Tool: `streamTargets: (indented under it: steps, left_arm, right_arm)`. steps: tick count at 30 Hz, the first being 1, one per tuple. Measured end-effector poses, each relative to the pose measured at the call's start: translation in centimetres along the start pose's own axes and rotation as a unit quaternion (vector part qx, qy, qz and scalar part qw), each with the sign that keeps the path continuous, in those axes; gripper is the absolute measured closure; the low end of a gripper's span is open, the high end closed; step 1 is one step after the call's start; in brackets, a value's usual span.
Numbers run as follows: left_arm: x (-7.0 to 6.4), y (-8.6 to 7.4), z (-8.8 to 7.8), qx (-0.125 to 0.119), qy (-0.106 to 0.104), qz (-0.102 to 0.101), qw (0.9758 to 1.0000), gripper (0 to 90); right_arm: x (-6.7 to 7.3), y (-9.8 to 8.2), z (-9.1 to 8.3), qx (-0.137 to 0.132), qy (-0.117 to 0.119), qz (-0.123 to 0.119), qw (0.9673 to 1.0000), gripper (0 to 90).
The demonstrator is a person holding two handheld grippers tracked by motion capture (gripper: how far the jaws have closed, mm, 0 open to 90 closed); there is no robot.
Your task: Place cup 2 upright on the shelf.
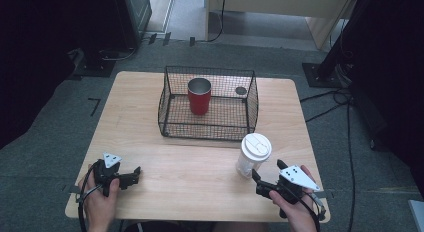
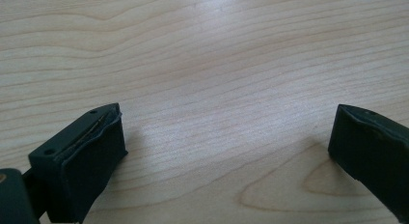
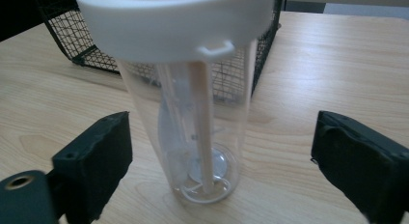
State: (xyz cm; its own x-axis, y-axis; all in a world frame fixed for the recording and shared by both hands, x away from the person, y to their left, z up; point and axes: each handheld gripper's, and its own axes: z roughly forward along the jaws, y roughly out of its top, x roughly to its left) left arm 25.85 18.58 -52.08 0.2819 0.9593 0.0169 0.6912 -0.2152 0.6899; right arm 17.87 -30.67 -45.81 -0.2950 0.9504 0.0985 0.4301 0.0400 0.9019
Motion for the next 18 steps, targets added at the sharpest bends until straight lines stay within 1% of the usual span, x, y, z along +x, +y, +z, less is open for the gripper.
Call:
streamTargets:
  steps: [3, 4, 5, 6, 7, 8, 9, 11, 12, 15, 17, 18]
  left_arm:
    - [0.0, 0.0, 0.0, 0.000, 0.000, 0.000, 1.0000, 0.0]
    - [0.0, 0.0, 0.0, -0.001, 0.000, -0.001, 1.0000, 0.0]
    - [0.0, 0.0, 0.0, -0.001, 0.000, -0.001, 1.0000, 0.0]
    - [0.0, 0.0, 0.0, -0.001, 0.000, -0.001, 1.0000, 0.0]
    - [0.0, 0.0, 0.0, -0.001, 0.000, -0.001, 1.0000, 0.0]
    - [0.0, 0.0, 0.0, -0.001, 0.000, -0.001, 1.0000, 0.0]
    - [0.0, 0.0, 0.0, -0.001, 0.000, -0.001, 1.0000, 0.0]
    - [0.0, 0.0, 0.0, -0.001, 0.000, -0.002, 1.0000, 0.0]
    - [0.0, 0.0, 0.0, -0.001, 0.000, -0.001, 1.0000, 0.0]
    - [0.0, 0.0, 0.0, -0.001, 0.000, -0.001, 1.0000, 0.0]
    - [0.0, 0.0, 0.0, -0.001, 0.000, -0.001, 1.0000, 0.0]
    - [0.0, 0.0, 0.0, -0.001, 0.000, -0.001, 1.0000, 0.0]
  right_arm:
    - [0.4, 0.3, 0.4, 0.001, -0.004, 0.001, 1.0000, 6.1]
    - [0.9, 0.5, 0.8, -0.001, -0.008, 0.007, 0.9999, 6.1]
    - [0.9, 0.5, 0.8, -0.001, -0.008, 0.007, 0.9999, 6.1]
    - [1.0, 0.7, 0.9, -0.004, -0.007, 0.016, 0.9998, 6.2]
    - [1.5, 1.1, 1.3, -0.016, -0.001, 0.031, 0.9994, 6.0]
    - [1.5, 1.1, 1.3, -0.016, -0.001, 0.031, 0.9994, 6.0]
    - [1.9, 1.2, 1.6, -0.023, -0.008, 0.019, 0.9995, 5.1]
    - [2.1, 1.3, 1.8, -0.022, -0.012, 0.018, 0.9995, 5.1]
    - [2.4, 1.5, 2.2, -0.025, -0.013, 0.012, 0.9995, 5.1]
    - [2.6, 1.7, 2.5, -0.024, -0.020, 0.009, 0.9995, 5.1]
    - [2.7, 2.0, 3.0, -0.025, -0.035, 0.006, 0.9990, 5.1]
    - [2.7, 2.0, 3.1, -0.025, -0.036, 0.008, 0.9990, 5.2]
